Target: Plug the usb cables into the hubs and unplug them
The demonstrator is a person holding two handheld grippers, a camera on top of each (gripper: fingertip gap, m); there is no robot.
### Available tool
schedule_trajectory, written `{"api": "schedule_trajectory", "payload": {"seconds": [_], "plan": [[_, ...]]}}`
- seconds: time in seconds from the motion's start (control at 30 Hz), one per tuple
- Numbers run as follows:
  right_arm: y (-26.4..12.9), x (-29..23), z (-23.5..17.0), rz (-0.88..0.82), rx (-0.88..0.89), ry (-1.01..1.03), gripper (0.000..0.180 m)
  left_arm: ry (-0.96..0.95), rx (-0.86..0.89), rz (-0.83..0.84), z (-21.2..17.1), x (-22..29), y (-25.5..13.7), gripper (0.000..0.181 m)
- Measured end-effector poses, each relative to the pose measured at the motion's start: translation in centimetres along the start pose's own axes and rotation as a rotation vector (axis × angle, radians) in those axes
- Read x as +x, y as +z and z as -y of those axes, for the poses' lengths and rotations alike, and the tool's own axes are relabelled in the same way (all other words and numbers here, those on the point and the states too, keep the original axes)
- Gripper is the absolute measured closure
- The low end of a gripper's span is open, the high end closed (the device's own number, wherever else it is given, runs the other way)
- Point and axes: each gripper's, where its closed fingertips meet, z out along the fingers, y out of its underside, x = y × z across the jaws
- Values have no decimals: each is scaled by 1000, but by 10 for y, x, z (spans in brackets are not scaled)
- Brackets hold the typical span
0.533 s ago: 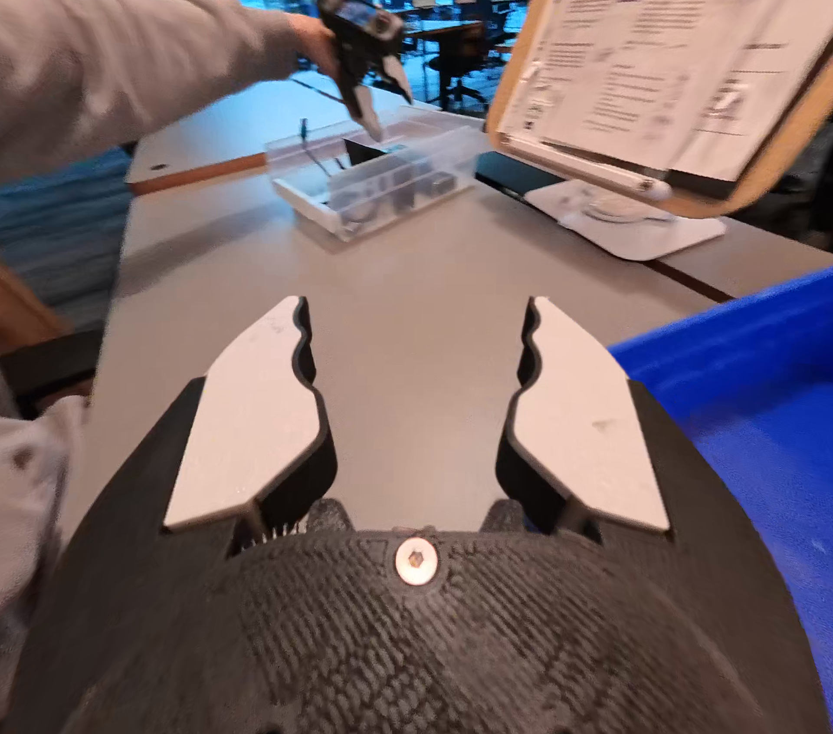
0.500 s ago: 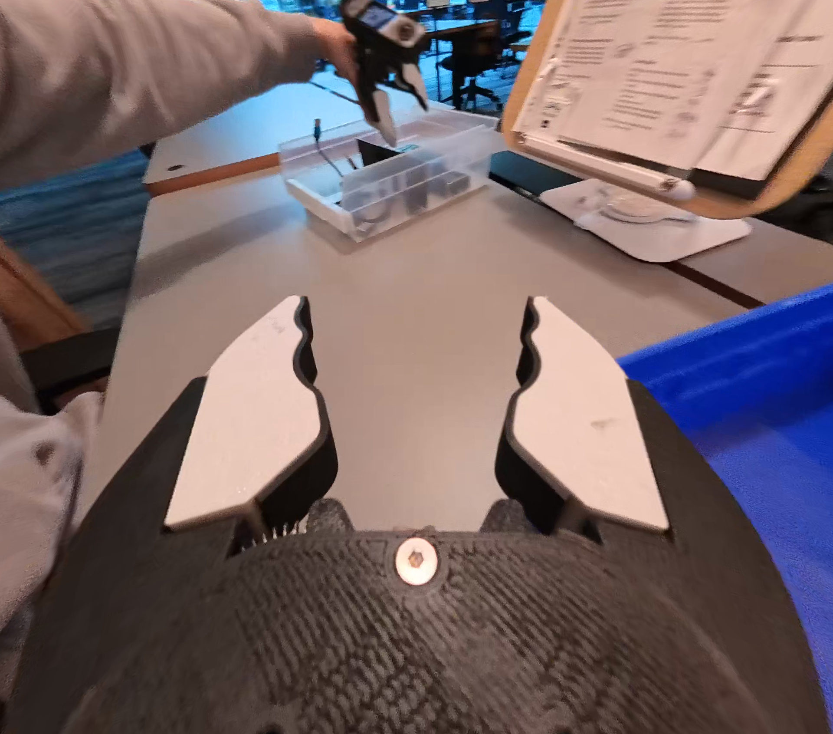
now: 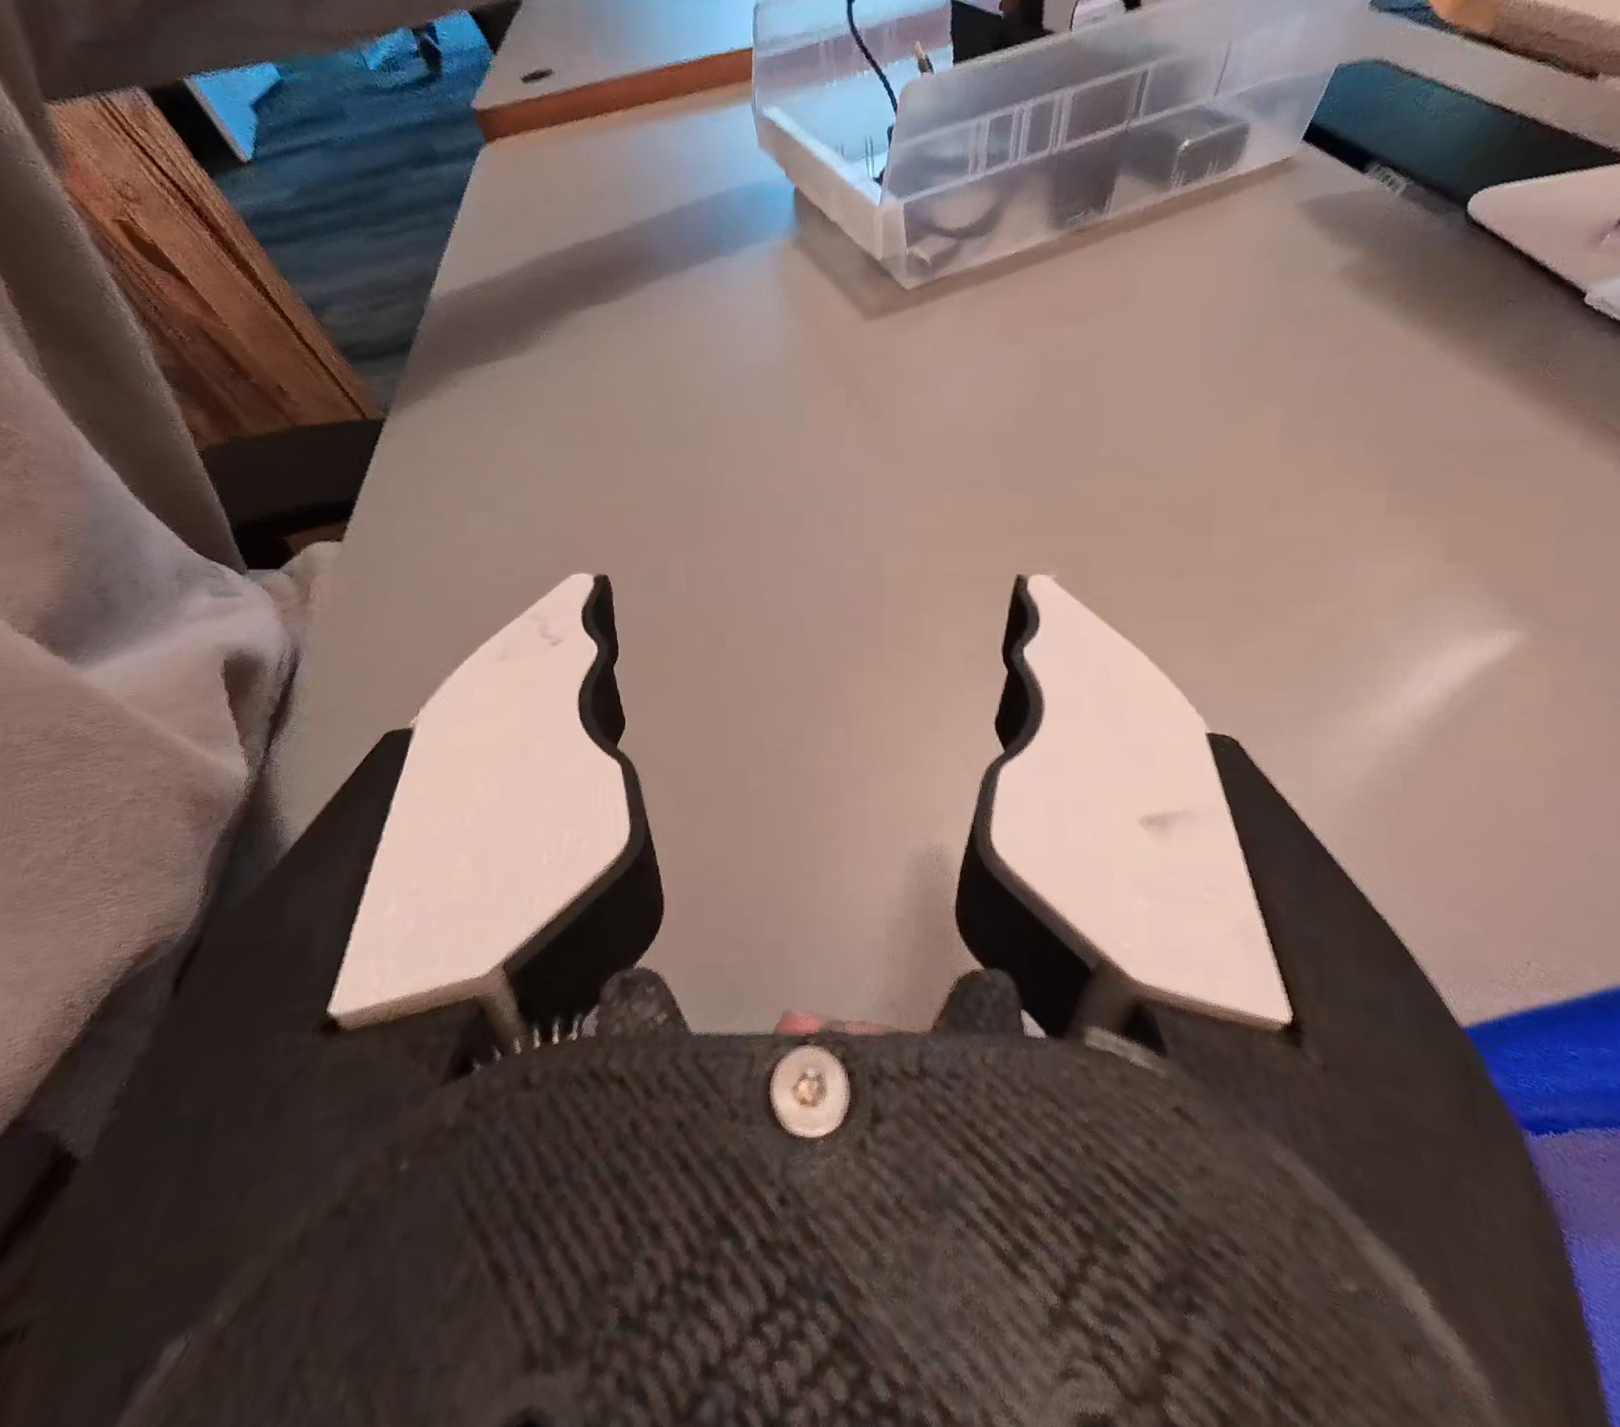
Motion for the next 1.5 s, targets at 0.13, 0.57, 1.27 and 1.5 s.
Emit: {"api": "schedule_trajectory", "payload": {"seconds": [0.13, 0.57, 1.27, 1.5], "plan": [[7, 2, -6, -25, -15, -15, 96, 0, -36, 200, -7, -15, -14, 119], [36, 26, 43, -212, 196, -36, 89, -5, 305, 1060, 53, 56, -206, 119], [55, 6, 86, -189, 338, -217, 153, -16, 1021, 1089, 224, 240, -216, 100], [39, 5, 90, -399, 374, -507, 153, -1028, 1738, -459, 238, 261, -220, 85]]}}
